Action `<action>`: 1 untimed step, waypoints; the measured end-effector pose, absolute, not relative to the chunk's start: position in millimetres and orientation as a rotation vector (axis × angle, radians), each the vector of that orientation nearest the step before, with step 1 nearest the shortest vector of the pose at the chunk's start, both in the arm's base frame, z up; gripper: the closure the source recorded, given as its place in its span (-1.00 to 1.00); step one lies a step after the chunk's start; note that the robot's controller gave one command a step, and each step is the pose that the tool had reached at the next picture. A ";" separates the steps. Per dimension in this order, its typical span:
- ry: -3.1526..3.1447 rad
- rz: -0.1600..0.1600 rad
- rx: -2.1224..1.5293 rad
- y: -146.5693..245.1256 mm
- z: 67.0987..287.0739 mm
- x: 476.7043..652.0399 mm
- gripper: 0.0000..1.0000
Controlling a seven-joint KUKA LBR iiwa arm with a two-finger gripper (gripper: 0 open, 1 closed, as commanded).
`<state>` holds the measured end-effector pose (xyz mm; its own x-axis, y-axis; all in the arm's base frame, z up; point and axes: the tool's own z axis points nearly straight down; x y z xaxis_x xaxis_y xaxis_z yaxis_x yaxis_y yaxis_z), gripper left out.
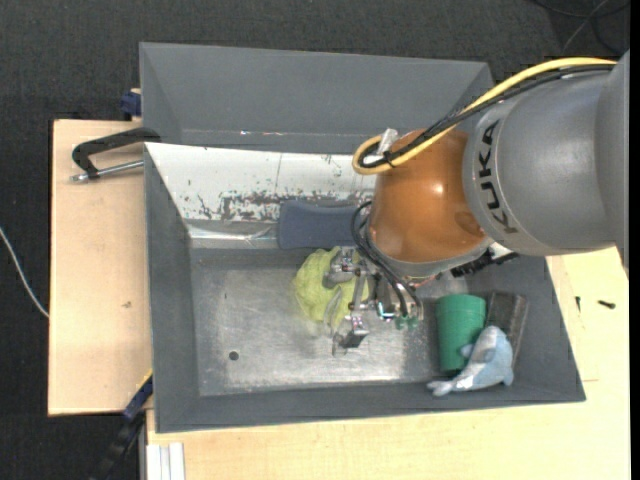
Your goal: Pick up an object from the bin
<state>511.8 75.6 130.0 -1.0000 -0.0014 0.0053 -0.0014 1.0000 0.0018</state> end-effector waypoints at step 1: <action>-3.143 -0.003 0.001 75.2 133.4 513.5 -1.00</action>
Offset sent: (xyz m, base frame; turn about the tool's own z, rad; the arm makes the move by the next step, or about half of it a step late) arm 0.0716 -0.0199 -0.0600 -0.0117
